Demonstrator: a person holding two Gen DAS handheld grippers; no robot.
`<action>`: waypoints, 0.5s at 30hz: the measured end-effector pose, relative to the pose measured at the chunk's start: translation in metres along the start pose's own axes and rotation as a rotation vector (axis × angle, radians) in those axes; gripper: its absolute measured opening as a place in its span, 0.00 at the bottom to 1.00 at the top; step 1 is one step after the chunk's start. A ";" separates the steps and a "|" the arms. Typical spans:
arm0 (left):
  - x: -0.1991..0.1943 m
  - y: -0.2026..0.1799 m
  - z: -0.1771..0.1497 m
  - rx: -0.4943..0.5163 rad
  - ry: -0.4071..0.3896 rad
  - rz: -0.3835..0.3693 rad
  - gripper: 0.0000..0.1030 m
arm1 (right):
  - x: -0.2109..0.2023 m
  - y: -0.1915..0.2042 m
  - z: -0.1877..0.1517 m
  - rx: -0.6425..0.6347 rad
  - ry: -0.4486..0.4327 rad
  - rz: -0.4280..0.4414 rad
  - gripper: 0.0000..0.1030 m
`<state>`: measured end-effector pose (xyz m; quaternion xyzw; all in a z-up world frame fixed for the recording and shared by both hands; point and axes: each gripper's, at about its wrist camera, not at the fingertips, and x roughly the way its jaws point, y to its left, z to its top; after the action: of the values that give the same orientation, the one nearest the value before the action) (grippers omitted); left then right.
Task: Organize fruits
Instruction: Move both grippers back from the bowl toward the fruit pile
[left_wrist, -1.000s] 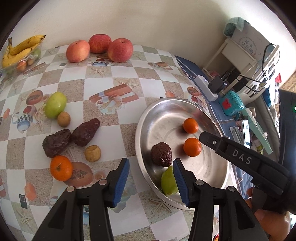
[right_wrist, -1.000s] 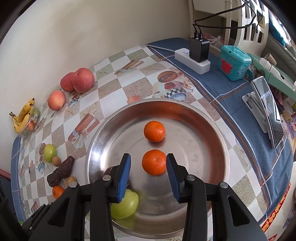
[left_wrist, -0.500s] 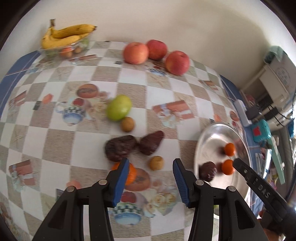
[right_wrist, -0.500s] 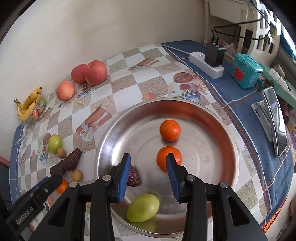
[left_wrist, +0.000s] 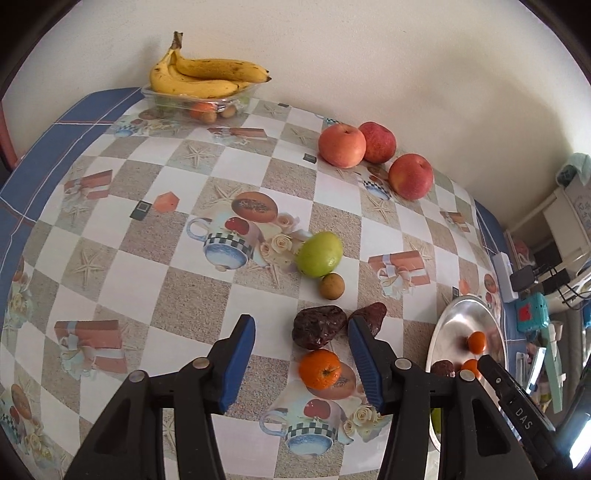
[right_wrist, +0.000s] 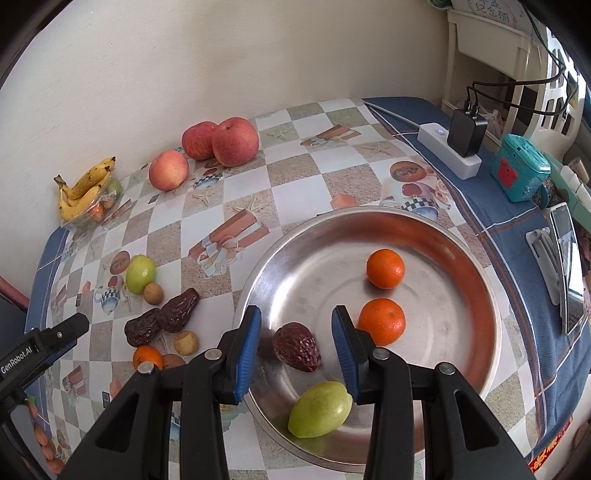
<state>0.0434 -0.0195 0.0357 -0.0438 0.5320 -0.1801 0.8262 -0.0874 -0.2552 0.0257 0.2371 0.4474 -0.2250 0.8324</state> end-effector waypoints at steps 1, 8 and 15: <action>0.001 0.001 0.000 -0.002 0.002 0.000 0.55 | 0.000 0.000 0.000 0.000 0.001 0.000 0.40; 0.006 -0.002 -0.003 0.006 0.024 0.010 0.74 | 0.002 0.001 0.000 -0.004 0.008 -0.002 0.40; 0.023 0.003 -0.009 -0.009 0.086 0.061 1.00 | 0.009 0.001 -0.001 -0.004 0.025 -0.033 0.63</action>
<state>0.0447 -0.0240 0.0112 -0.0236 0.5688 -0.1544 0.8075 -0.0831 -0.2548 0.0176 0.2307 0.4622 -0.2347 0.8234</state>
